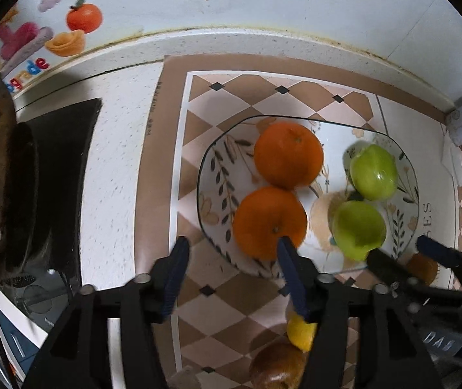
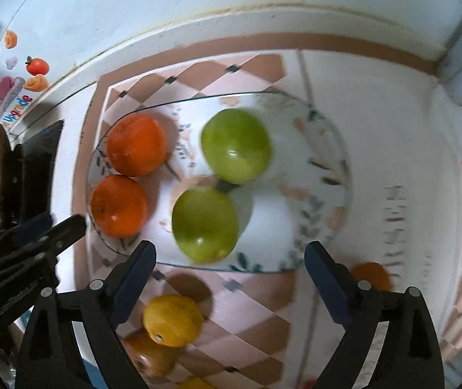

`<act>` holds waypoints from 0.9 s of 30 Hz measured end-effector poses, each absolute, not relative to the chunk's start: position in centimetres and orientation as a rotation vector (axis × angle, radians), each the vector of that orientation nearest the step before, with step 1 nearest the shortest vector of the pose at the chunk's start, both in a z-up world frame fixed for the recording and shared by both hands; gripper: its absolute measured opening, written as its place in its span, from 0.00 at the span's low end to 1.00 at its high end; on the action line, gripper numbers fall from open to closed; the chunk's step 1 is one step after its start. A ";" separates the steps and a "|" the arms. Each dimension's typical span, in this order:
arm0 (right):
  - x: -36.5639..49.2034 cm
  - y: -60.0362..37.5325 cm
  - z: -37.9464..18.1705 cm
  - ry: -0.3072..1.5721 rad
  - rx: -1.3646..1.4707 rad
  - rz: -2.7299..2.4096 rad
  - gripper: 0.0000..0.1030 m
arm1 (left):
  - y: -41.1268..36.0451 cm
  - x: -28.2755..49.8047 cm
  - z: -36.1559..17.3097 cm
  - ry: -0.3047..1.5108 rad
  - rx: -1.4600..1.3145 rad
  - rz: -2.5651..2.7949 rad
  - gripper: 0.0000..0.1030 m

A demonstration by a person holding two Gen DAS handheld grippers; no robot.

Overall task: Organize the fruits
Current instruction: 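Place orange with left gripper and green apple with right gripper on the plate, then grasp brown pear with left gripper while right gripper grasps a lemon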

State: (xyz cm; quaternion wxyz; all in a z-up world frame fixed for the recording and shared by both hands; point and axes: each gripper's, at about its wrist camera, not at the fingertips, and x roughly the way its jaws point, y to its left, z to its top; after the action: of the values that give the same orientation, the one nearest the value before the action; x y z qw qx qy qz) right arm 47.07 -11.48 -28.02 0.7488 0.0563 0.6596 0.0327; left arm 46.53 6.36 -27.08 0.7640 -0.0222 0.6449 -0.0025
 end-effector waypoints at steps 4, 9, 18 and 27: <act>45.6 -12.3 -26.3 1.410 0.105 0.041 0.92 | 6.5 44.9 -25.5 1.369 -0.063 0.005 0.82; 42.9 -13.2 -23.2 1.348 0.081 0.010 0.92 | 6.6 42.6 -22.8 1.295 -0.069 0.008 0.82; 37.8 -13.4 -18.9 1.263 0.052 -0.005 0.92 | 6.5 37.5 -18.3 1.179 -0.031 0.012 0.82; 33.3 -13.2 -14.7 1.169 0.040 -0.004 0.92 | 6.0 33.2 -14.9 1.072 -0.014 0.011 0.82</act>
State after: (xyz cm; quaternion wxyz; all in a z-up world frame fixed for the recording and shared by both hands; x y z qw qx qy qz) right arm 33.31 -13.17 -14.73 0.8337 0.0190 0.5519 -0.0018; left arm 33.21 5.96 -14.91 0.8598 -0.0065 0.5105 0.0053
